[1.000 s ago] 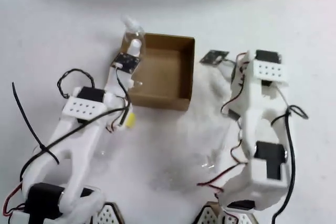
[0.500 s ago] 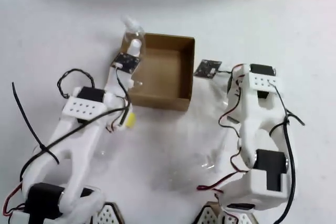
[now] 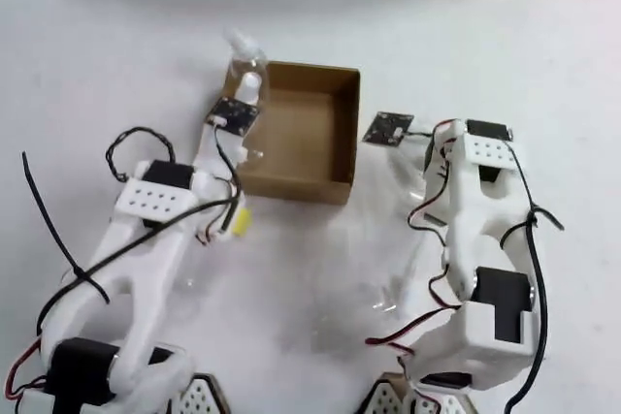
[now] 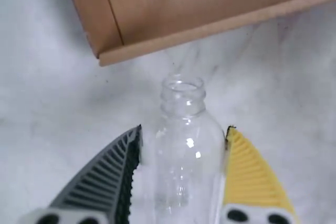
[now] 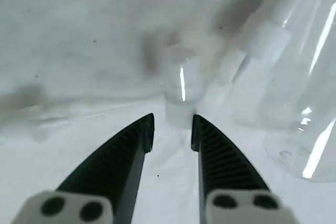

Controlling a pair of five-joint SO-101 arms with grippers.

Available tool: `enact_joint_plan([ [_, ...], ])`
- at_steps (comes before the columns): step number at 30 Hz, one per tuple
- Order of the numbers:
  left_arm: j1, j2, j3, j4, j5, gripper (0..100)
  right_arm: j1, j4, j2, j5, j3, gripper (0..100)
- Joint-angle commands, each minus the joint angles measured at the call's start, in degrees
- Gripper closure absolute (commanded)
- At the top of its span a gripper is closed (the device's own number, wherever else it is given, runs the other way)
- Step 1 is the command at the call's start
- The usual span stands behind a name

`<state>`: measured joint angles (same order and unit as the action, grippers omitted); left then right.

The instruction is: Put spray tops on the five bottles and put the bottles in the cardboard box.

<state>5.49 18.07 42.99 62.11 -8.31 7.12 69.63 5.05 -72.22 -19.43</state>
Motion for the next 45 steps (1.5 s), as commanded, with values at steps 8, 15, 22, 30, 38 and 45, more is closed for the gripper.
enact_joint_plan([
  [8, -0.7, 2.9, -0.4, -1.3, -0.5, 91, -0.8, -0.9, -0.2, -0.7, 0.2, 91.0],
  [15, -0.7, 2.9, -0.4, -1.3, -0.5, 91, -3.1, -1.2, 4.0, -0.8, 0.7, 91.0],
  [22, -0.7, 2.9, -0.4, -1.3, -0.5, 91, -3.1, -3.0, 6.1, -0.8, 0.6, 83.1],
  [30, -0.7, 2.9, -0.4, -1.3, -0.5, 91, -3.3, -2.9, 5.3, -0.7, 1.5, 98.6],
  [38, -0.7, 2.9, -0.4, -1.3, -0.5, 91, -0.6, 2.0, -0.7, -0.3, 4.3, 98.2],
  [45, -0.7, 2.9, -0.4, -1.3, -0.5, 91, 1.5, 8.0, -11.2, 6.9, 4.2, 98.2],
])
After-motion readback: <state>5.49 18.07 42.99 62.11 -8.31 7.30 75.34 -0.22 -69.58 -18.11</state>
